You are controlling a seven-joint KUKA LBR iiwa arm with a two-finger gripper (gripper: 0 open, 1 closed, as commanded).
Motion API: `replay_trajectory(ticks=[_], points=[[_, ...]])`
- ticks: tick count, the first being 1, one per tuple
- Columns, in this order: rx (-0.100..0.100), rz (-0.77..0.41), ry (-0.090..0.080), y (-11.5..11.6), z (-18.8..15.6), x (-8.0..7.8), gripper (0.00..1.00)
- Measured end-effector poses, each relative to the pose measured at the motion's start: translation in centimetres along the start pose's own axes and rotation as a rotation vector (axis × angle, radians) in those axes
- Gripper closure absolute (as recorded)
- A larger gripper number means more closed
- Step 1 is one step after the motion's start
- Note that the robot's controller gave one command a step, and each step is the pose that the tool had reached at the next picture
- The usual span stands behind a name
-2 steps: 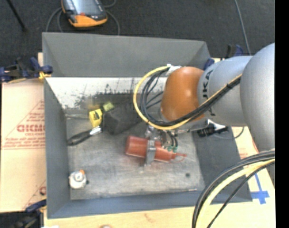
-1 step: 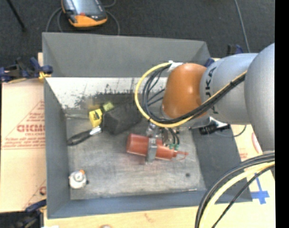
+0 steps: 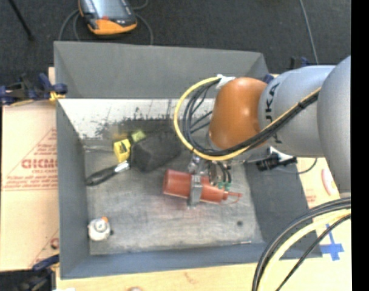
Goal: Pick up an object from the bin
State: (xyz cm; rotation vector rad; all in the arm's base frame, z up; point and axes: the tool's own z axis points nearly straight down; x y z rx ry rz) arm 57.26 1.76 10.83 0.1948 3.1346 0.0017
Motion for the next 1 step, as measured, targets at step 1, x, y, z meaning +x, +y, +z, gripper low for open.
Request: replay_trajectory(ticks=[1], points=[[0.0, 0.0, 0.002, -0.01, -1.8, 0.05, 1.0]])
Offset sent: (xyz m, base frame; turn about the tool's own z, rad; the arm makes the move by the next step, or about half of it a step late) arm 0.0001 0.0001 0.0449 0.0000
